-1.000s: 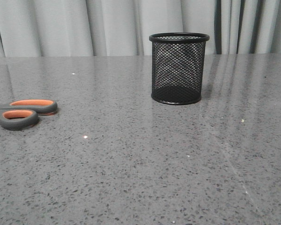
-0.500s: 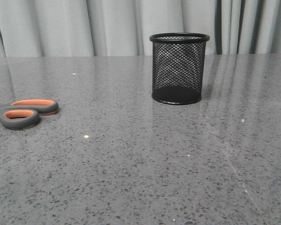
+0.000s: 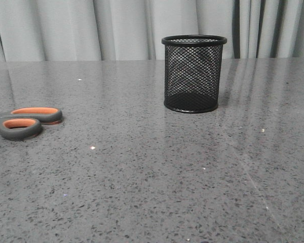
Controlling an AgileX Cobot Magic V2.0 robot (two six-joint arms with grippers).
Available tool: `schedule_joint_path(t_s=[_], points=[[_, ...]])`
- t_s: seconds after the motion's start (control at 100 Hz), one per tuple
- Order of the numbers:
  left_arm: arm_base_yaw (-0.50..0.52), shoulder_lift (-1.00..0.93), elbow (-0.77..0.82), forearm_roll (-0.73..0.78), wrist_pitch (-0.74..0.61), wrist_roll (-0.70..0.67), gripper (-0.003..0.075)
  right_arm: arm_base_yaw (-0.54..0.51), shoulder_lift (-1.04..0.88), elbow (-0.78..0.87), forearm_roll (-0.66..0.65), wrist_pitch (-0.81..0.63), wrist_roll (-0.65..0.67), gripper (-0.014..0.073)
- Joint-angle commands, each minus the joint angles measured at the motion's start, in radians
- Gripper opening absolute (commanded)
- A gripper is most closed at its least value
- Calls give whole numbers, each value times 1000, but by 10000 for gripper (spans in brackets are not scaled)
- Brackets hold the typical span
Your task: Put scissors into bucket
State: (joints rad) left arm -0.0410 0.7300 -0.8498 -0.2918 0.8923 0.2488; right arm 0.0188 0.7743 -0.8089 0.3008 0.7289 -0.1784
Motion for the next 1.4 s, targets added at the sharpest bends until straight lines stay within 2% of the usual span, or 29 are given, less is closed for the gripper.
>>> schedule_joint_path(t_s=[0.0,0.08,0.23,0.3,0.54,0.9,1.03,1.2,1.39], points=[[1,16,-37,-81,-50,66,3,-5,3,-40,38,-52,-51,38],[1,30,-39,-123,-50,108,81,-5,10,-44,45,-50,-58,136],[1,44,-43,-160,-48,128,336,-5,21,-44,46,-42,-58,383],[1,56,-52,-163,-38,144,403,-5,21,-44,46,-38,-58,406],[1,164,-122,-195,55,304,384,-5,31,-44,49,-42,-58,404],[1,505,-362,-129,284,574,384,16,31,-44,49,-42,-58,404],[1,597,-432,-111,385,804,384,39,31,-44,49,-40,-60,404],[-11,657,-451,-97,385,1010,384,53,31,-44,49,-38,-65,404],[-73,702,-451,18,385,1028,384,55,31,-44,49,-36,-65,404]])
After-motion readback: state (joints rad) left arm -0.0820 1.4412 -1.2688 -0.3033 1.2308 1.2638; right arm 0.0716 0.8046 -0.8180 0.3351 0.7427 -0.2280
